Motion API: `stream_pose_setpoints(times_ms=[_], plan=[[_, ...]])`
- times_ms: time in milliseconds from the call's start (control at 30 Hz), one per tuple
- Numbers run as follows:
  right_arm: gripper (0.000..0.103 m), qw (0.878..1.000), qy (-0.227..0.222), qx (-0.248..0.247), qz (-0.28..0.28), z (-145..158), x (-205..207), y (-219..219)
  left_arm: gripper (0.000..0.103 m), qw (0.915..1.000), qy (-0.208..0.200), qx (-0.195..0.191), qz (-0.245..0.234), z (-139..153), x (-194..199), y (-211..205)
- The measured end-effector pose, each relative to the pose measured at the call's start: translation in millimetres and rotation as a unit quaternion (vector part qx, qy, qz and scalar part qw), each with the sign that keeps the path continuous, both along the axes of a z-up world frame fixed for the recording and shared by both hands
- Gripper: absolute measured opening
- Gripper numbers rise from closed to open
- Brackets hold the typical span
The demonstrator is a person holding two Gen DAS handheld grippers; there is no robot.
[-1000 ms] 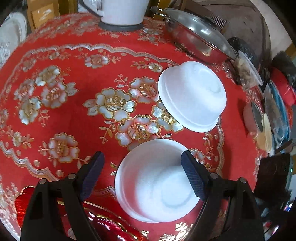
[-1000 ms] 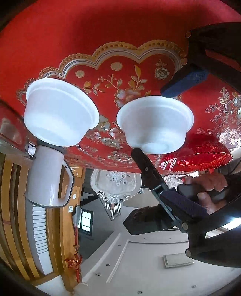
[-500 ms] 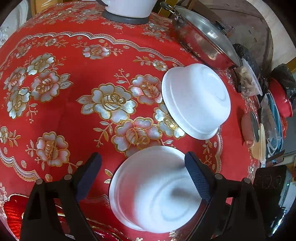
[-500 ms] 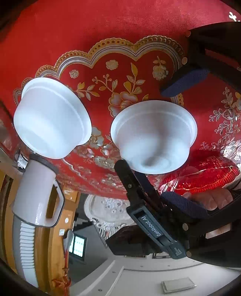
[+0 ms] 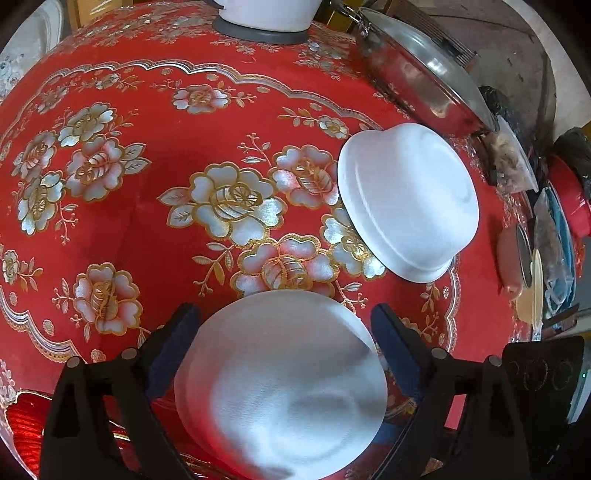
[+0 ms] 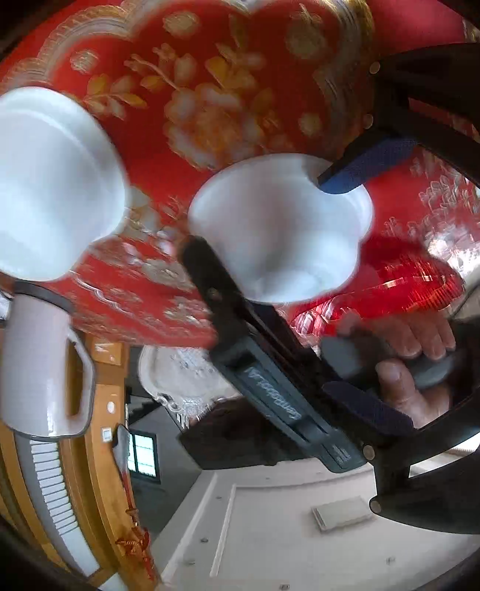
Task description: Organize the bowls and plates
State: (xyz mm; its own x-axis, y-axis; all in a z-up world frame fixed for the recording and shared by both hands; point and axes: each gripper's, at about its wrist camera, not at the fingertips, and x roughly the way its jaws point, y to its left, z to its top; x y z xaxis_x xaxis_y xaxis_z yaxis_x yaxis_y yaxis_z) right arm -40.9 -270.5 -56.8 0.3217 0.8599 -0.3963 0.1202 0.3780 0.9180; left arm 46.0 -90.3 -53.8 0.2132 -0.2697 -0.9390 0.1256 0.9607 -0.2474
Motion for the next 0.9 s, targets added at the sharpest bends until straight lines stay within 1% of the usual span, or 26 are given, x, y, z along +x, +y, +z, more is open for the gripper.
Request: stream_pose_setpoints(times_ms=[167, 267, 333, 433, 467, 567, 667, 800, 900], plan=[[0.102, 1.0, -0.005, 0.001, -0.011, 2.2, 1.6, -2.1, 0.095, 0.9997, 0.013, -0.02, 0.011, 3.3, -0.1, 9.4], [0.102, 1.0, 0.006, -0.027, -0.012, 2.6, -0.5, -1.5, 0.095, 0.999, 0.016, -0.032, 0.026, 4.6, 2.4, 21.2], [0.102, 0.999, 0.01, -0.042, -0.011, 1.2, 1.7, 1.3, 0.095, 0.9979, 0.019, -0.053, 0.031, 5.2, 4.2, 25.9], [0.102, 0.999, 0.011, -0.046, -0.021, 2.6, -0.3, -2.5, 0.095, 0.9965, 0.04, -0.07, 0.023, 2.8, 6.6, 24.4], [0.102, 0.998, 0.011, -0.048, -0.025, 3.3, -1.3, -5.7, 0.095, 0.9964, 0.042, -0.07, 0.021, 3.0, 7.0, 22.5], [0.102, 0.998, 0.014, -0.043, -0.039, 5.1, -6.8, -19.5, 0.096, 0.9962, 0.047, -0.071, 0.018, 2.4, 6.9, 13.0], [0.102, 0.998, 0.004, -0.032, -0.06, 12.6, -15.6, -38.0, 0.096, 0.9948, 0.056, -0.084, 0.017, 1.2, 5.9, -0.5], [0.102, 0.996, -0.01, -0.03, -0.084, 22.8, -35.0, -64.5, 0.096, 0.9887, 0.082, -0.125, 0.008, -0.5, -6.9, -26.6], [0.102, 0.992, -0.018, -0.041, -0.118, 29.9, -54.7, -93.3, 0.096, 0.9828, 0.093, -0.16, 0.006, -2.5, -28.9, -53.7]])
